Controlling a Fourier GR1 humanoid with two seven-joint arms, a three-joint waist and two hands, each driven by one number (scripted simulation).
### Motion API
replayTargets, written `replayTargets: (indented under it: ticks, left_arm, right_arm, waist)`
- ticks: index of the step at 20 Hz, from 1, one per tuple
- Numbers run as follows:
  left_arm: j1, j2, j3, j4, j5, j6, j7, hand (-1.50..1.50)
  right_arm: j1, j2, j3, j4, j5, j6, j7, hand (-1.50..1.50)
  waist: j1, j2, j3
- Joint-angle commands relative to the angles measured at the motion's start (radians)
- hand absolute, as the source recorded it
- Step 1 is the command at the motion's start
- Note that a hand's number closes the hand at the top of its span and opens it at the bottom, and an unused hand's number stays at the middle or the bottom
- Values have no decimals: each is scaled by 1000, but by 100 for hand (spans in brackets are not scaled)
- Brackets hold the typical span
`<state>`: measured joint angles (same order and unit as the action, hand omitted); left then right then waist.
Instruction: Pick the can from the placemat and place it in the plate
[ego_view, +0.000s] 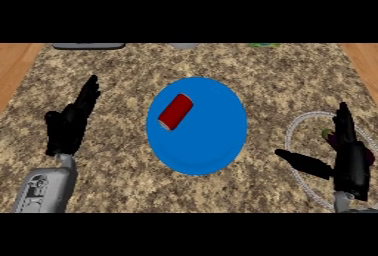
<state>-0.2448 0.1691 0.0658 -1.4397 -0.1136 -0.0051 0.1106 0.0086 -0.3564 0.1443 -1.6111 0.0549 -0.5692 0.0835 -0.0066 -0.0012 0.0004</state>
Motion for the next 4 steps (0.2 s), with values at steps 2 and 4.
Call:
replayTargets:
  ticks: [2, 4]
  left_arm:
    - [35, -19, -30, -37, -35, 9, 2, 0]
    - [17, -5, 2, -1, -13, -8, -27, 0]
  right_arm:
    - [106, -29, -112, -37, -86, 126, -102, -150]
    - [115, -20, -142, 22, -79, 153, -143, -150]
  waist:
    - [2, 0, 0]
    - [3, 1, 0]
